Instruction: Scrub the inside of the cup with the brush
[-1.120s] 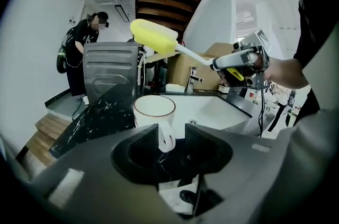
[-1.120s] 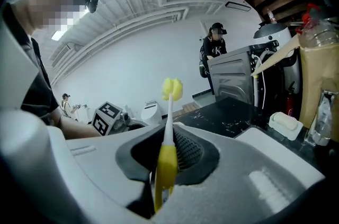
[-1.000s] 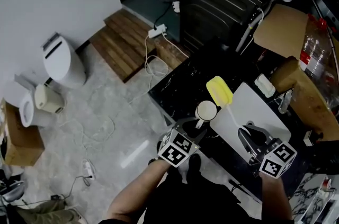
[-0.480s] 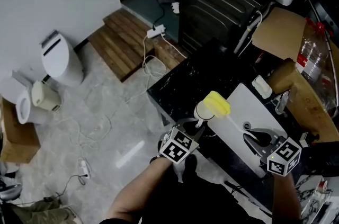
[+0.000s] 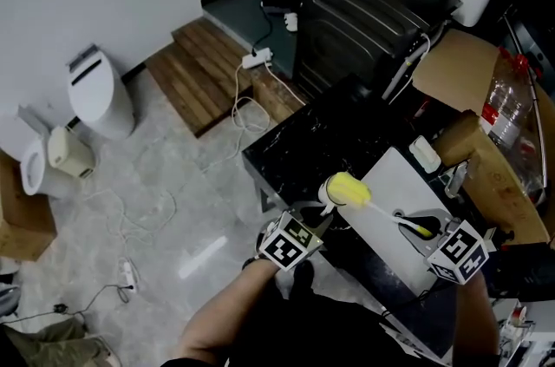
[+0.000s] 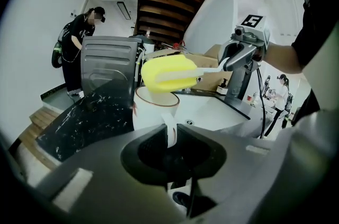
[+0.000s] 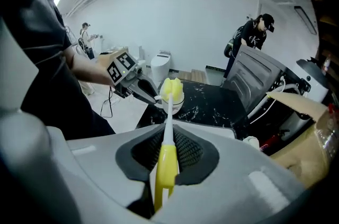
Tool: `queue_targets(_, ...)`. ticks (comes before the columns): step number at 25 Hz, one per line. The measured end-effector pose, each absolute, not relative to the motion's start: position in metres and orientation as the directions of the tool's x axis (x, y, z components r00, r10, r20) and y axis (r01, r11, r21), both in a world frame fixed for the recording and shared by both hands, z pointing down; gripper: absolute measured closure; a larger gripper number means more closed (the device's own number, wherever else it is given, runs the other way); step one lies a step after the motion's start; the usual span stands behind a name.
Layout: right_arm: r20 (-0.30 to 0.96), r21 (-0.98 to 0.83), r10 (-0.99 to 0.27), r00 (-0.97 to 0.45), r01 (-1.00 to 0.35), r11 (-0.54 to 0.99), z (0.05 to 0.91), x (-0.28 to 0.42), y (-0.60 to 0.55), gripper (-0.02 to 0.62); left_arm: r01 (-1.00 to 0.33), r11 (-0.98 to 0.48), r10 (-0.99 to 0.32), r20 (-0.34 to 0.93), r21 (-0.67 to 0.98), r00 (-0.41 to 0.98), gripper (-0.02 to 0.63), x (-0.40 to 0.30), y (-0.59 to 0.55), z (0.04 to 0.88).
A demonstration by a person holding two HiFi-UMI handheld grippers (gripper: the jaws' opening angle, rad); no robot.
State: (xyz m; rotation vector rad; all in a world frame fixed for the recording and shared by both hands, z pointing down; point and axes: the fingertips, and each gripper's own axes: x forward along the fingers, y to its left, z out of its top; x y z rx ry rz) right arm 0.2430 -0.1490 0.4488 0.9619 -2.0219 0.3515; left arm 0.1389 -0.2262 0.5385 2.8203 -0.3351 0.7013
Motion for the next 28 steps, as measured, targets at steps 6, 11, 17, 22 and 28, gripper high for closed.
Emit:
queue_targets(6,0.871,0.209,-0.429,-0.239,-0.611,0.764,0.449,0.251,-0.154,0.552,-0.270,-0.949,-0.164,0.482,0.160,0.861,0.531,0.136,-0.229,0.540)
queue_targets(11,0.925,0.293,-0.368,-0.099,-0.434,0.852,0.438,0.252,-0.172,0.552,-0.244,-0.959,-0.146,0.489,0.143,0.860,0.531,0.141,-0.226,0.538)
queue_targets(17,0.944,0.326,-0.329,0.023,-0.222,0.919,0.430,0.239,-0.198,0.552,-0.210,-0.969,-0.122,0.488,0.130,0.864,0.528,0.146,-0.221,0.537)
queue_targets(22,0.949,0.310,-0.315,-0.013,-0.132,0.941,0.422,0.211,-0.210,0.552,-0.206,-0.966,-0.106,0.484,0.158,0.869,0.522,0.140,-0.224,0.539)
queue_targets(28,0.958,0.284,-0.285,-0.013,-0.054,0.957,0.423,0.189,-0.217,0.552,-0.192,-0.966,-0.091,0.468,0.173,0.879,0.522,0.139,-0.224,0.540)
